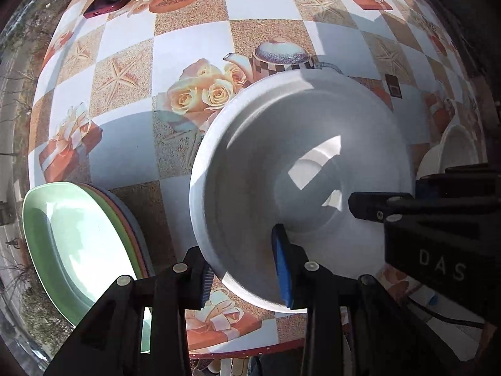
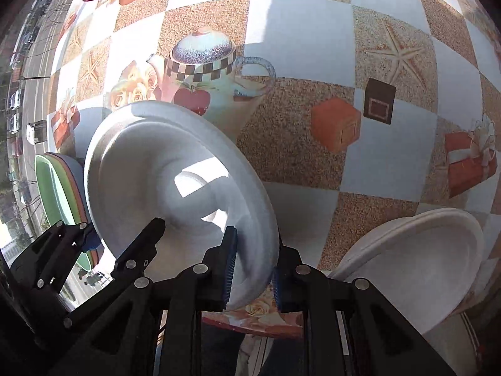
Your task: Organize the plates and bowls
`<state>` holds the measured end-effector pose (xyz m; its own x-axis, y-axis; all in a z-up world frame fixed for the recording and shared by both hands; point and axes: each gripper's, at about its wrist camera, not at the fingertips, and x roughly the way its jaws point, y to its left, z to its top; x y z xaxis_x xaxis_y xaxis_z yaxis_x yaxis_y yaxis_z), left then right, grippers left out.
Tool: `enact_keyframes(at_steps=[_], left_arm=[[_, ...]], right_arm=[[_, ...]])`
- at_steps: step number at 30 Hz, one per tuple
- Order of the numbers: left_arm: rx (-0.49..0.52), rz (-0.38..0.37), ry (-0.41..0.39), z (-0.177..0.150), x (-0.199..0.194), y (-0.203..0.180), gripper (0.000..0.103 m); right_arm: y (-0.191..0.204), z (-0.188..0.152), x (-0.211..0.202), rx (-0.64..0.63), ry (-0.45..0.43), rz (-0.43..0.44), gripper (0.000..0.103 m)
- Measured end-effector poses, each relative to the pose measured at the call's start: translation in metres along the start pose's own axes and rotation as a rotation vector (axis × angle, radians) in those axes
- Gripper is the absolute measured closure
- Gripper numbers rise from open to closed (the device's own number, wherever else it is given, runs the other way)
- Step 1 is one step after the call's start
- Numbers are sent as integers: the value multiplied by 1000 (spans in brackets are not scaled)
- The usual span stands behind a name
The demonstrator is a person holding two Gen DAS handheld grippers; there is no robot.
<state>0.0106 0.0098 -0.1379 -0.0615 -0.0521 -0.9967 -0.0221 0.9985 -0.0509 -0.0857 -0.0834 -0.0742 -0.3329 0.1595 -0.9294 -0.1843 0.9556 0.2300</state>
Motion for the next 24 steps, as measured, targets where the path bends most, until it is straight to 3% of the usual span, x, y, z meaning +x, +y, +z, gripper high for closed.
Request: enact_keyframes(at_steps=[8,24], left_arm=[[0,5,-10,22,-6,25,66],[40,3,-110,12,-65,27,66]], right_arm=[[20,4,-9,-16,-34,-46,81],[27,-20,-73,-45,-138,-25,81]])
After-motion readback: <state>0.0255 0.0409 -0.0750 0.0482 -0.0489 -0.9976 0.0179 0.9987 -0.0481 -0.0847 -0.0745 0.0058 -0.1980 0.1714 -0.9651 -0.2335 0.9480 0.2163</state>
